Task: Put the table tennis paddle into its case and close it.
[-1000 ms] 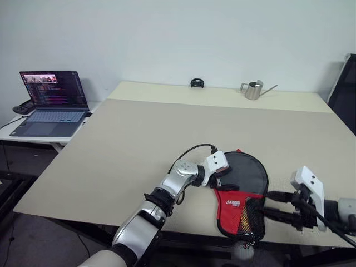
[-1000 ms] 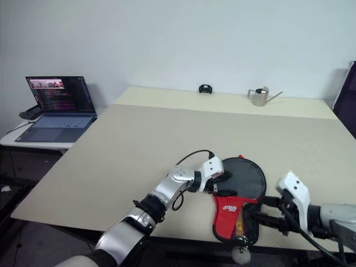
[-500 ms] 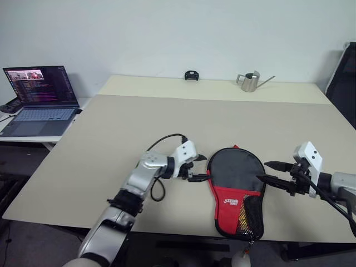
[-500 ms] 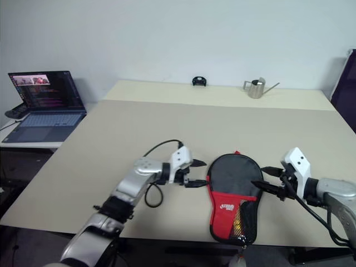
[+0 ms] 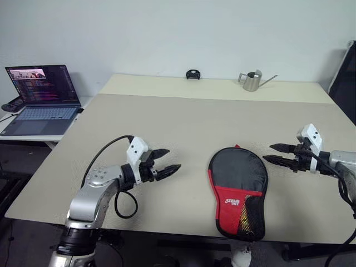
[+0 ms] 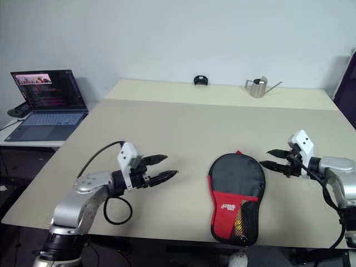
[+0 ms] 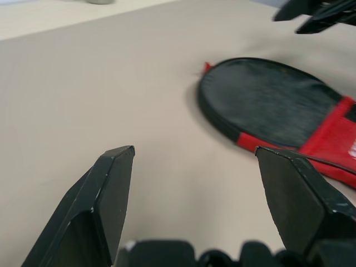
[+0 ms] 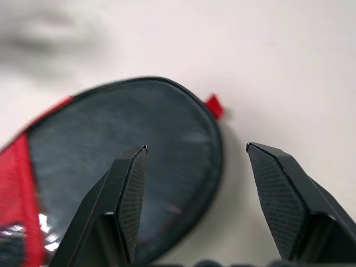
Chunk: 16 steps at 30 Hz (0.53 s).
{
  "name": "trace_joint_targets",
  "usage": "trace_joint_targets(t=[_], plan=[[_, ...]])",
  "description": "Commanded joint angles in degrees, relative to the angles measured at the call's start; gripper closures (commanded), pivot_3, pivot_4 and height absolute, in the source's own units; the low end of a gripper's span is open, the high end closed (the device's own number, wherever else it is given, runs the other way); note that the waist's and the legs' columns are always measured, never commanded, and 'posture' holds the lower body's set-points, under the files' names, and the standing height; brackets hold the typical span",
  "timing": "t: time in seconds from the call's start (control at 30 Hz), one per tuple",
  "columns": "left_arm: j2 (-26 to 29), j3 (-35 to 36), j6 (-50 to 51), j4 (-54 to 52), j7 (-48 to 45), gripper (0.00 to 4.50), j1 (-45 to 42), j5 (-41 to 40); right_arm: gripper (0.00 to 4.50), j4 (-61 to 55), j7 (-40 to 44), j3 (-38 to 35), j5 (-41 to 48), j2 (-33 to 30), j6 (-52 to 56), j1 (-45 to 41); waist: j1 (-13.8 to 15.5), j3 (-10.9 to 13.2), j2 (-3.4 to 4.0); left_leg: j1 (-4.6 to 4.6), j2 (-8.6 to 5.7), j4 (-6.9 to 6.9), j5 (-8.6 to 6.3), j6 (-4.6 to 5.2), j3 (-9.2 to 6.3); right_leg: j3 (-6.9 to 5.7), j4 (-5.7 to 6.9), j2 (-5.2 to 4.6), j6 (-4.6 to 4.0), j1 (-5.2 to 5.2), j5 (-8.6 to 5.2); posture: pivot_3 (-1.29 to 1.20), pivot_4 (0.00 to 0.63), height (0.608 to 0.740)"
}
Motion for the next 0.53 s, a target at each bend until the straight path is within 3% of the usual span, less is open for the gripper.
trace_joint_targets(t=[0.03, 0.27, 0.53], plan=[[0.22, 1.24, -0.5, -4.36, 4.6, 0.71, 0.59, 0.64, 1.41, 7.65, 2.41, -0.62, -2.71, -1.2, -4.77, -4.56, -0.12, 0.0, 0.0, 0.0, 0.0, 0.0, 0.0, -0.01, 0.02, 0.01, 0.01, 0.0, -0.01, 0.0, 0.0, 0.0, 0.15, 0.74], [0.84, -1.95, -3.82, -1.89, 7.33, 0.71, -1.48, 3.73, 1.41, 17.25, 2.2, -0.89, -6.71, -1.93, -8.77, -10.58, -0.16, 0.0, 0.01, 0.0, 0.0, 0.01, 0.05, -0.08, 0.1, 0.05, 0.0, 0.0, -0.05, -0.02, 0.03, 0.0, 0.15, 0.74], [1.26, -6.95, -9.41, 8.45, 4.48, 0.71, -7.54, 7.05, 1.41, 12.84, 3.33, -2.81, -5.95, -5.03, -4.26, -6.54, 0.15, -0.01, 0.04, -0.01, -0.01, 0.01, 0.06, -0.1, 0.15, 0.07, 0.02, -0.01, -0.06, -0.03, 0.03, 0.0, 0.15, 0.74]])
